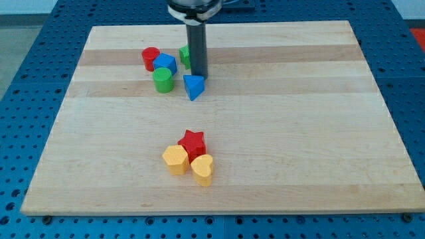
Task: Move the green star to the right side of the red circle
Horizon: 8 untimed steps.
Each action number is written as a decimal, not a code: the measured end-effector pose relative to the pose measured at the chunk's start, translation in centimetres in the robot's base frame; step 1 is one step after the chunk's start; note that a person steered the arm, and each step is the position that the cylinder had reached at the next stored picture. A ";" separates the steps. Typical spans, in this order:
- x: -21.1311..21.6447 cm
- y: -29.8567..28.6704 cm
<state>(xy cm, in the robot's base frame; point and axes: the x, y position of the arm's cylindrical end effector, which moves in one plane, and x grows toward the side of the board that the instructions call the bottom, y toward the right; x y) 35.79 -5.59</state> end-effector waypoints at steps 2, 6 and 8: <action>0.0 -4.0; -3.7 -1.1; -3.9 -4.6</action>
<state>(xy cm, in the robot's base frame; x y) 31.90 -10.14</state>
